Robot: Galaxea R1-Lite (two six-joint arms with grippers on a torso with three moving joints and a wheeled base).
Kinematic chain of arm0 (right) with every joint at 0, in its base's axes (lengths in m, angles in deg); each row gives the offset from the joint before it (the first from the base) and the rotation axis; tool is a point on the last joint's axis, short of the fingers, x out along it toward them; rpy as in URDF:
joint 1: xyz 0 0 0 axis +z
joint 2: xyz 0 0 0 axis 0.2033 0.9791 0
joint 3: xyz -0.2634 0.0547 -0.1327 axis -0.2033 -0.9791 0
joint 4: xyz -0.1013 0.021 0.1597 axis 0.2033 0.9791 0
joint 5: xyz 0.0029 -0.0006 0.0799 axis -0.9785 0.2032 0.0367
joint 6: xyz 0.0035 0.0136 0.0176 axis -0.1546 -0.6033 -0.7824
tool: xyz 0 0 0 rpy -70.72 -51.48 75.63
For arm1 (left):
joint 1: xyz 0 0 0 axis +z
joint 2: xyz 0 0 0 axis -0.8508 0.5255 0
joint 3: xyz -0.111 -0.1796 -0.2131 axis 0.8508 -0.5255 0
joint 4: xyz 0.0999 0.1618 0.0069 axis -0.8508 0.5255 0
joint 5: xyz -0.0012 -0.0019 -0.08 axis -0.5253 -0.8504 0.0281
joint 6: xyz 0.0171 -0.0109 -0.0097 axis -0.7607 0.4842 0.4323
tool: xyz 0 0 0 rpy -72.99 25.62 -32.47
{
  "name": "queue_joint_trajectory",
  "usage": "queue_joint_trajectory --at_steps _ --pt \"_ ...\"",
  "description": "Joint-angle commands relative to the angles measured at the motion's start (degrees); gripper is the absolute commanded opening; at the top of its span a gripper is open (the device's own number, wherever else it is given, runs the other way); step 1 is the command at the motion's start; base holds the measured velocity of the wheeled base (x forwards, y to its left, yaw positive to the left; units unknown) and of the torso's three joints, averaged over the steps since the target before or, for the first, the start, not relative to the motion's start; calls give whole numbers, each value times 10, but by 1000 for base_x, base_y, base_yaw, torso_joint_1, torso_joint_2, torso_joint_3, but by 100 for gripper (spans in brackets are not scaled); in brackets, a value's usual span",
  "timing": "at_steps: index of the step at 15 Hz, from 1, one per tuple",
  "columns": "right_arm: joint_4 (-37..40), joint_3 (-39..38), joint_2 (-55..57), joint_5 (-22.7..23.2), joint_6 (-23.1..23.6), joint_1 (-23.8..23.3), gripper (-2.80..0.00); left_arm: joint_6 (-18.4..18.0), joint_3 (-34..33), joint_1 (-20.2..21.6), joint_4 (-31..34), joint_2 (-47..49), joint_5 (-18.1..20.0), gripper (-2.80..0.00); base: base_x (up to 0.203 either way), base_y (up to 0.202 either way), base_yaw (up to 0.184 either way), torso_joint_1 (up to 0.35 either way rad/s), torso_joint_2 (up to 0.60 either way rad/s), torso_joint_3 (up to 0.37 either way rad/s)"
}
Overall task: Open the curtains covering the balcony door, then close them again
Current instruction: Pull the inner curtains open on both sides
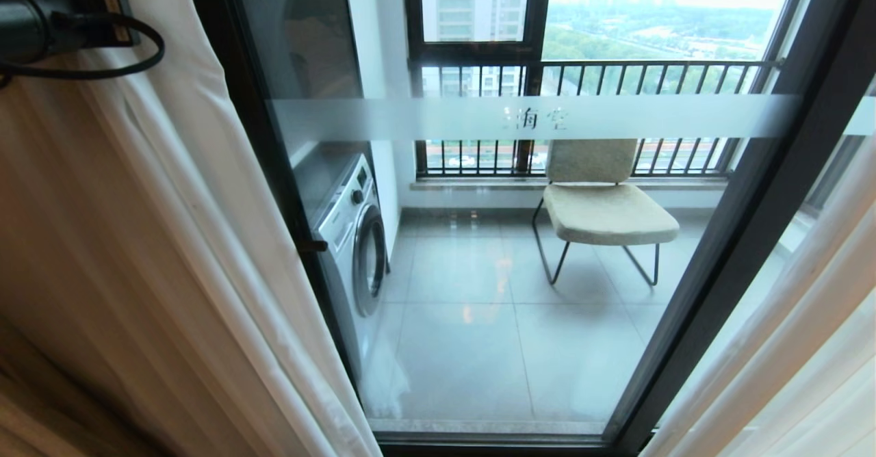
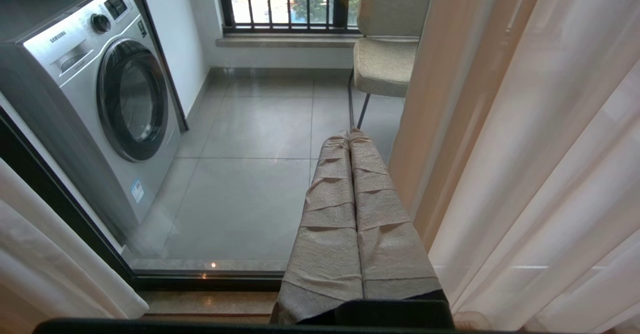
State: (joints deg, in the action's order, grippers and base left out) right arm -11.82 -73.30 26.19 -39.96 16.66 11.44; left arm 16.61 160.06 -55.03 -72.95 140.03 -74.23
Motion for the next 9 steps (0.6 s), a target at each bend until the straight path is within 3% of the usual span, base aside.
queue_joint_trajectory --at_steps 1,6,9 --pt "0 0 1 0 0 0 -280 9 4 21 0 8 17 -280 0 0 0 0 0 0" --pt "0 0 1 0 0 0 -280 18 9 87 0 17 36 -280 0 0 0 0 0 0" --pt "0 0 1 0 0 0 -280 21 37 139 0 39 75 -280 0 0 0 0 0 0"
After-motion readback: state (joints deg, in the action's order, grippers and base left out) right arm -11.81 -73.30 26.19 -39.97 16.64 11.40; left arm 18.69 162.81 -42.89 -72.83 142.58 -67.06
